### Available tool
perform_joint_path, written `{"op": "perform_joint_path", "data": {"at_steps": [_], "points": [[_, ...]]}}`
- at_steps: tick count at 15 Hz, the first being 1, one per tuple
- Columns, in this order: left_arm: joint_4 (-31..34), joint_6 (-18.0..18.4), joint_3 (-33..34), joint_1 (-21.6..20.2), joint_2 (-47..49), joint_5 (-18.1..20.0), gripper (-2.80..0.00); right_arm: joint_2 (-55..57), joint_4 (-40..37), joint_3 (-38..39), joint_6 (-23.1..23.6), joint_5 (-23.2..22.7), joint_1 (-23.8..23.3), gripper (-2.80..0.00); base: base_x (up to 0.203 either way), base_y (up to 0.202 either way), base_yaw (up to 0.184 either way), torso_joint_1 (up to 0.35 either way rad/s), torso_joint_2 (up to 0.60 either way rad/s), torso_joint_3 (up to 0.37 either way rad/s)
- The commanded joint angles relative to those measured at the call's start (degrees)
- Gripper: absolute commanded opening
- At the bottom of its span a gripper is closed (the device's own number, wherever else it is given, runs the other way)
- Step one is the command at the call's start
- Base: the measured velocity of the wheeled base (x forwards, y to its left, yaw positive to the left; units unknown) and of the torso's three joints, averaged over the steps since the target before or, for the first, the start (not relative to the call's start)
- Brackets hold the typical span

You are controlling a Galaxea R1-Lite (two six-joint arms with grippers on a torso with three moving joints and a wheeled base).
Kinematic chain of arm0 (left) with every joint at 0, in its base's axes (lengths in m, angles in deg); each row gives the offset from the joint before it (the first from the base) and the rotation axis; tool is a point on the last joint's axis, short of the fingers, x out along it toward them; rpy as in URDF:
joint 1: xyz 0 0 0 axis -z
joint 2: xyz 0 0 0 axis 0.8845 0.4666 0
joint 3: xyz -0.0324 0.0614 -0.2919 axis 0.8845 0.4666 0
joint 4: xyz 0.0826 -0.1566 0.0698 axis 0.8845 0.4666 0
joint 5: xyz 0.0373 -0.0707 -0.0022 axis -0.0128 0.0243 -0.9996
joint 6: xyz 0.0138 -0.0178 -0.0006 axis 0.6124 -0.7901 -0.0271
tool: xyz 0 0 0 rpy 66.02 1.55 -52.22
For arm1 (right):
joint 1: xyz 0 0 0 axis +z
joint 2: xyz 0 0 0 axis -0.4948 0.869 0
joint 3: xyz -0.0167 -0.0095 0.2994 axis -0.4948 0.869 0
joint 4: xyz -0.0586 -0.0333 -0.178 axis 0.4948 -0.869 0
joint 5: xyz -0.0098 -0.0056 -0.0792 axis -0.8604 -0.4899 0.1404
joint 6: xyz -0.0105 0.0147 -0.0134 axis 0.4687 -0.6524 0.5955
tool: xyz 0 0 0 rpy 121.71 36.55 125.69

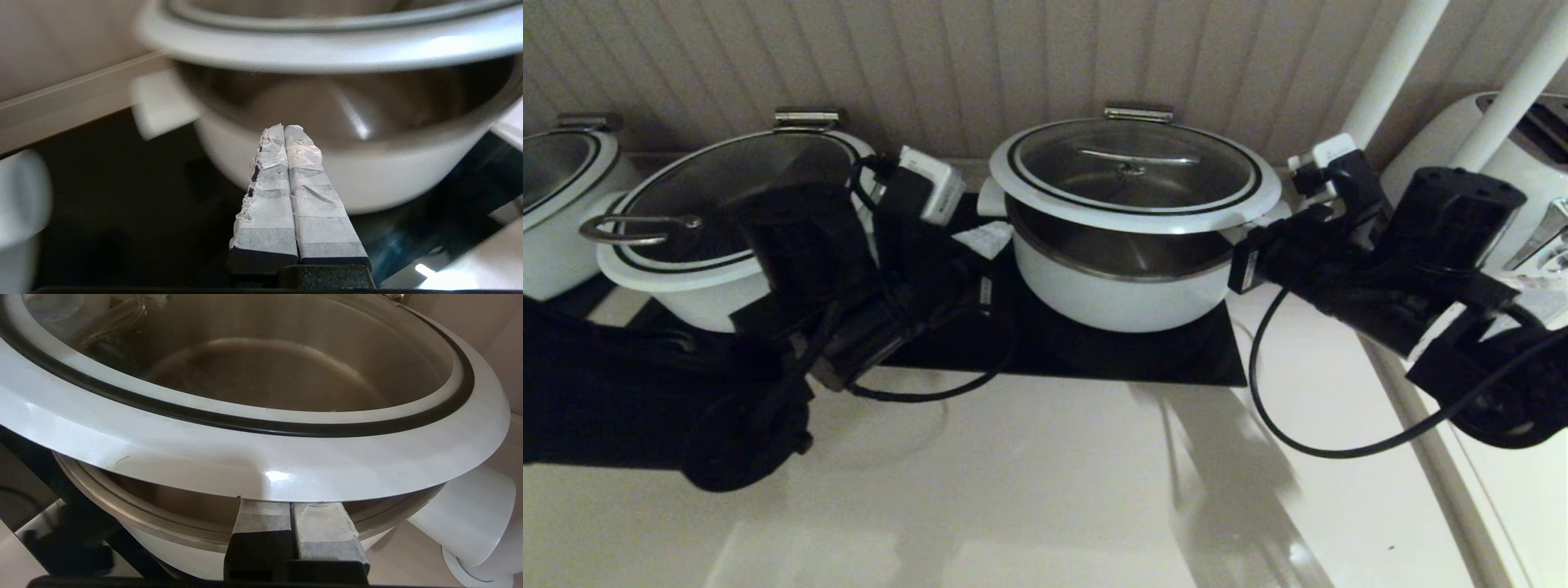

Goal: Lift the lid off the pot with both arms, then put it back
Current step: Open the pot lid completely

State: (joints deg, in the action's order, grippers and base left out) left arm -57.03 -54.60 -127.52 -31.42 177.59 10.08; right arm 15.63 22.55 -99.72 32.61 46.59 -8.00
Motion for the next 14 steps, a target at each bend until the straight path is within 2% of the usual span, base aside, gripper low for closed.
{"op": "perform_joint_path", "data": {"at_steps": [1, 5, 8, 12, 14], "points": [[-0.2, 0.4, 6.5, -2.9, -8.2, 0.0, -2.8, -0.1, 0.3, -0.6, 0.1, -0.1, 0.0, -2.8, 0.0, 0.0, 0.0, 0.0, 0.0, 0.0], [-0.1, 0.5, 20.5, -10.4, -18.5, 0.1, -2.8, 0.1, 0.3, -1.3, 0.2, -0.1, 0.0, -2.8, 0.0, 0.0, 0.0, 0.0, 0.0, 0.0], [-0.1, 0.2, 31.4, -14.4, -24.9, 0.0, -2.8, 0.1, 0.4, -1.3, 0.2, -0.1, 0.0, -2.8, 0.0, 0.0, 0.0, 0.0, 0.0, 0.0], [-0.3, -2.0, 45.0, -17.2, -32.6, -1.7, -2.8, -0.1, 0.4, -1.3, 0.1, -0.1, 0.0, -2.8, 0.0, 0.0, 0.0, 0.0, 0.0, 0.0], [0.8, -3.3, 48.7, -17.4, -36.8, -3.8, -2.8, -0.2, 0.4, -1.3, 0.2, -0.2, 0.0, -2.8, 0.0, 0.0, 0.0, 0.0, 0.0, 0.0]]}}
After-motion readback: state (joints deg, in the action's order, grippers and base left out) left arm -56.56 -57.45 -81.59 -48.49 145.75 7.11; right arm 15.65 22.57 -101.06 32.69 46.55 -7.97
